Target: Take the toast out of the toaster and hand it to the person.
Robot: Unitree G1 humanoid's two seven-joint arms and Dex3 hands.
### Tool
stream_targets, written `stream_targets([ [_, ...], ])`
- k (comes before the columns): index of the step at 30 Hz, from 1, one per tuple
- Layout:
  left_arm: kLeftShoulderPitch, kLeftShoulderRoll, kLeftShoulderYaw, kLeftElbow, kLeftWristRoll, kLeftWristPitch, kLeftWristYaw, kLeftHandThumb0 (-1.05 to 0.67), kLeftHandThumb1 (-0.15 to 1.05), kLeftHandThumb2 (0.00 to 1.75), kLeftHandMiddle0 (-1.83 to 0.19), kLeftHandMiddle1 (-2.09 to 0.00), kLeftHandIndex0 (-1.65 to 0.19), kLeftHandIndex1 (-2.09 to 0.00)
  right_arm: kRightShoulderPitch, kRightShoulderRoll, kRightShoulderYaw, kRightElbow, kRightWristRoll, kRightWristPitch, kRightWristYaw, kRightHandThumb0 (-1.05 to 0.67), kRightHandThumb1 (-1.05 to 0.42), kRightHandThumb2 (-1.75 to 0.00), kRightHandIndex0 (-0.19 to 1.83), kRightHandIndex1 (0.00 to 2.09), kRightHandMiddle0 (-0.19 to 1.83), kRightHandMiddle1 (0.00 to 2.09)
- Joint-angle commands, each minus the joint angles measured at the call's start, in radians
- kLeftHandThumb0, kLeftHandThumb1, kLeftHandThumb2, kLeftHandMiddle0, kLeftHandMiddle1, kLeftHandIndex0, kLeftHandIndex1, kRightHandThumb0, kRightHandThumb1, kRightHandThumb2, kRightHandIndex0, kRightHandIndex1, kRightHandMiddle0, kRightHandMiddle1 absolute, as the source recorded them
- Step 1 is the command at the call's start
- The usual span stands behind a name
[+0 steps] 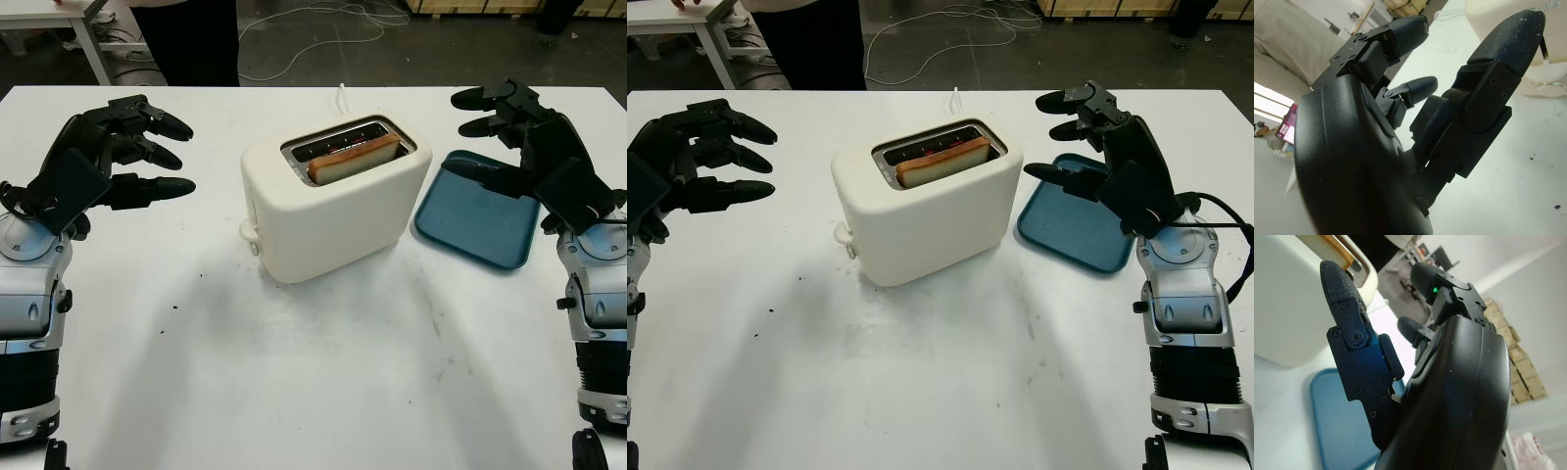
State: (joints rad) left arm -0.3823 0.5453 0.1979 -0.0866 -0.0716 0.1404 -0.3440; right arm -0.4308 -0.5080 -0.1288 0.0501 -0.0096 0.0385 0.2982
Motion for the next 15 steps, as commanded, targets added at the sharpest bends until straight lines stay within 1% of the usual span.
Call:
stream_targets([
  [1,0.009,-0.007,0.005,-0.002,-0.004,-0.009,0.004,-1.05,0.62,0.00,-0.60,-1.09,-0.58,-0.96,0.007,0.004,0.001,-0.005,-0.004,-0.009,-0.002,-0.64,-0.78,0.00,0.08,1.20,0.17,0.85],
  [15,0.012,-0.005,0.007,0.000,-0.006,-0.013,-0.001,-1.05,0.62,0.00,-0.58,-1.09,-0.57,-0.96,0.007,0.006,-0.001,-0.006,0.004,-0.002,0.000,-0.64,-0.78,0.00,0.06,1.20,0.16,0.86],
])
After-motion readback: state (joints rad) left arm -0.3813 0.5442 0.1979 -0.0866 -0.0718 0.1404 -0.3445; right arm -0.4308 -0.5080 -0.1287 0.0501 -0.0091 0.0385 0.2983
